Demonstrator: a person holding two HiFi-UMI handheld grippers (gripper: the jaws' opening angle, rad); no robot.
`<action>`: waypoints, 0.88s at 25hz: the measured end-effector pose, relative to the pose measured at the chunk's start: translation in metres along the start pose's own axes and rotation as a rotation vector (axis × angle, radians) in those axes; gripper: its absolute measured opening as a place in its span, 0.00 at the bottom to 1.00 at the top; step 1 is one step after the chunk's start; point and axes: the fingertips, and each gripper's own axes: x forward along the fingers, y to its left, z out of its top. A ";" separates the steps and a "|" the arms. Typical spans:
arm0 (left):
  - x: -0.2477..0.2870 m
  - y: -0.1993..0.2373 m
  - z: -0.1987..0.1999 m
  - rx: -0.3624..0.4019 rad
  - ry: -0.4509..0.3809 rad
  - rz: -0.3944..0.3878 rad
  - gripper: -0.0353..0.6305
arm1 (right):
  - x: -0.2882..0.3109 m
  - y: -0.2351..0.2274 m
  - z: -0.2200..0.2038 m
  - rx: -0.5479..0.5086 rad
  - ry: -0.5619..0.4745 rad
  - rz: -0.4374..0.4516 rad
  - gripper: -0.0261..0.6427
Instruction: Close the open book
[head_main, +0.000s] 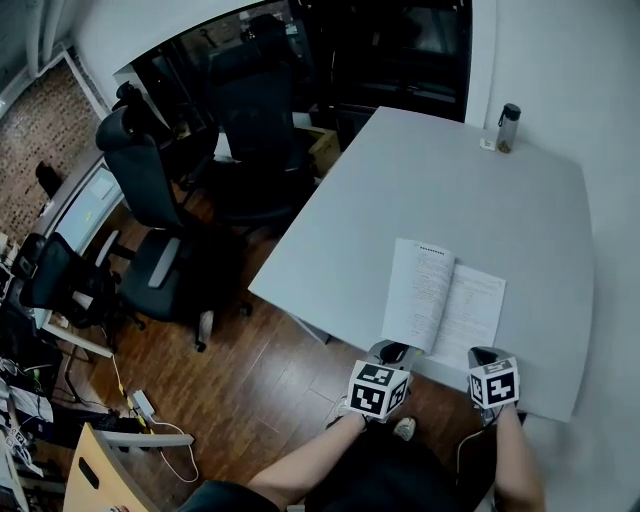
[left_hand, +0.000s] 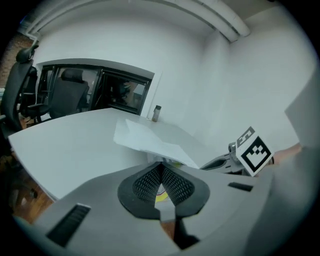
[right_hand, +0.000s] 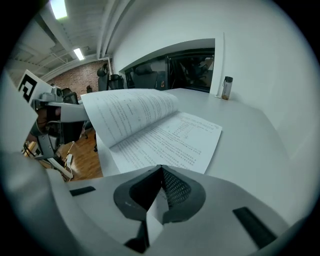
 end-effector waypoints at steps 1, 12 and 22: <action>0.002 -0.005 0.002 0.009 -0.002 -0.014 0.06 | -0.004 0.002 0.005 0.011 -0.027 0.009 0.05; 0.023 -0.055 -0.009 0.058 0.035 -0.152 0.06 | -0.052 0.013 0.076 0.060 -0.332 0.121 0.05; 0.038 -0.074 -0.028 0.102 0.109 -0.184 0.06 | -0.058 -0.027 0.003 0.154 -0.225 0.000 0.05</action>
